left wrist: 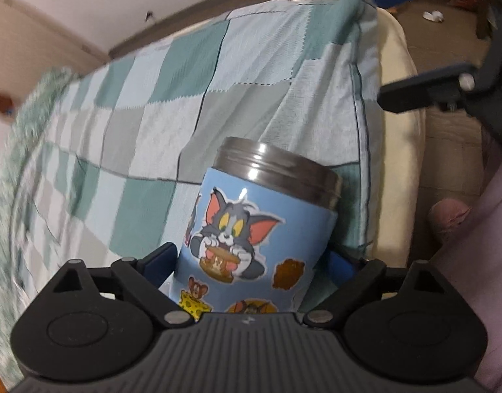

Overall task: Flip cup upright
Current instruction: 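Grasp the lying blue cup around its body with the left tool, then lift and rotate the blue cup with the left tool until its rim faces up, then set the blue cup upright beside the pink cup and open the left tool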

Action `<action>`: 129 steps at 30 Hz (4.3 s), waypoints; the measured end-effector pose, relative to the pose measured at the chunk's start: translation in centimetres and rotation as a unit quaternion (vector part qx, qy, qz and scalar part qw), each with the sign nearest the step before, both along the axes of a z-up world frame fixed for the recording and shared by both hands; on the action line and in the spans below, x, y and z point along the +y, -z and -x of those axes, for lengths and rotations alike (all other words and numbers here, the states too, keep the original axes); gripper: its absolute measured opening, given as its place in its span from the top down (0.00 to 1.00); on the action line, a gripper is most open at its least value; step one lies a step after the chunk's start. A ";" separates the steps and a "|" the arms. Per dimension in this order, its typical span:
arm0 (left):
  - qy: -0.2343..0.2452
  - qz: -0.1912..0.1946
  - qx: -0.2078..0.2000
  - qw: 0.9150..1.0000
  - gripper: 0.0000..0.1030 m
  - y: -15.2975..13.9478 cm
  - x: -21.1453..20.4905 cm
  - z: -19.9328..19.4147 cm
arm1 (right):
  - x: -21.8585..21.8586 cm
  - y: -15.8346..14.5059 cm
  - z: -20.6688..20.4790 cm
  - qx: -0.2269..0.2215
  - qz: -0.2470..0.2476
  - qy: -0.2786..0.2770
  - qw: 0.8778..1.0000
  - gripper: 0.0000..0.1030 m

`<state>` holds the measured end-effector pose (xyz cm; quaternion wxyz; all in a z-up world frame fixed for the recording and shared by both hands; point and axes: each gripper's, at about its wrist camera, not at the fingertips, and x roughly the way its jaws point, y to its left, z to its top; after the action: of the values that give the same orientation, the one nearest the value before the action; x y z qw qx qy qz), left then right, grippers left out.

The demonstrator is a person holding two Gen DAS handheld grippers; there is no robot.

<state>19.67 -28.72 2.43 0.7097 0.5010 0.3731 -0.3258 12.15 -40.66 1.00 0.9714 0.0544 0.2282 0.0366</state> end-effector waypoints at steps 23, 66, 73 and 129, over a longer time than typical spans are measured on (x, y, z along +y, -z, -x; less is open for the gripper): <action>-0.391 0.164 0.161 0.891 0.16 -4.3 2.3 -3.3 | -2.9 0.1 0.0 -0.015 -0.027 0.004 1.000 0.00; -0.480 0.195 0.140 0.844 0.14 -0.7 3.7 -6.1 | -3.5 -2.2 -3.6 -0.033 0.084 -0.097 0.991 0.00; -0.451 0.231 0.120 0.854 0.15 -1.7 4.3 -4.5 | -3.5 -2.4 -2.9 -0.031 0.089 -0.092 0.991 0.00; -0.260 0.464 -0.210 0.821 0.00 -7.5 16.3 12.0 | 6.1 -3.9 5.2 -0.111 0.056 -0.053 0.991 0.00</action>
<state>7.70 -12.46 9.92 0.9777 0.0534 0.1363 -0.1507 6.92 -34.54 4.93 0.9889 -0.0171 0.1230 0.0814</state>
